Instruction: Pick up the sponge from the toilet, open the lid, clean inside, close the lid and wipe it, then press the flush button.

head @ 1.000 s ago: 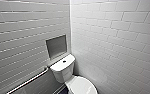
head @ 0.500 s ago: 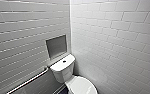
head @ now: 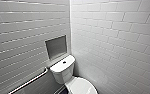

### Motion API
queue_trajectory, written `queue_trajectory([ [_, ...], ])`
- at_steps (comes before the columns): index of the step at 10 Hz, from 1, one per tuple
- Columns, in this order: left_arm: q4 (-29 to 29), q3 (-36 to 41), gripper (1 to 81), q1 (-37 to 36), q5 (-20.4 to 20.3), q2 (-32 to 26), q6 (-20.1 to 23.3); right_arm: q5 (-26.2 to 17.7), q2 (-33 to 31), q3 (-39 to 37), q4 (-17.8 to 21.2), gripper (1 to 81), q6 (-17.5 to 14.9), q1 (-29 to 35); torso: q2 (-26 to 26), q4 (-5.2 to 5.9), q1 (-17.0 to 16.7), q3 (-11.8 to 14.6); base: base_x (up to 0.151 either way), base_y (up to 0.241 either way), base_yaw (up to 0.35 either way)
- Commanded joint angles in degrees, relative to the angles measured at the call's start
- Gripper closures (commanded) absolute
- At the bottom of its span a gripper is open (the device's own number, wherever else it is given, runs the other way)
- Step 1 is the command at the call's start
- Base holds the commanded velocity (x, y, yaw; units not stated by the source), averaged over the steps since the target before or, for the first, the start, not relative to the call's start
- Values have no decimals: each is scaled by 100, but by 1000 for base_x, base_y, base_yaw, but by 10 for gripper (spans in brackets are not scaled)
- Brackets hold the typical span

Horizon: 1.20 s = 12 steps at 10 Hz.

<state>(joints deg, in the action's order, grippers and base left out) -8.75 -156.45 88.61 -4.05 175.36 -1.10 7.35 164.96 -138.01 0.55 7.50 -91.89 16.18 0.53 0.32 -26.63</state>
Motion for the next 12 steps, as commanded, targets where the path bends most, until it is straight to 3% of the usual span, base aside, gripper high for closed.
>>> queue_trajectory([
  [1,-12,27,10,-155,334,-1,57,-348,-40,56,-90,811,-11,140,0,0,-2,0,79,0,0],
  [12,-12,45,10,-147,334,17,57,-348,-13,-93,-37,811,-3,140,-2,0,2,0,85,0,0],
])
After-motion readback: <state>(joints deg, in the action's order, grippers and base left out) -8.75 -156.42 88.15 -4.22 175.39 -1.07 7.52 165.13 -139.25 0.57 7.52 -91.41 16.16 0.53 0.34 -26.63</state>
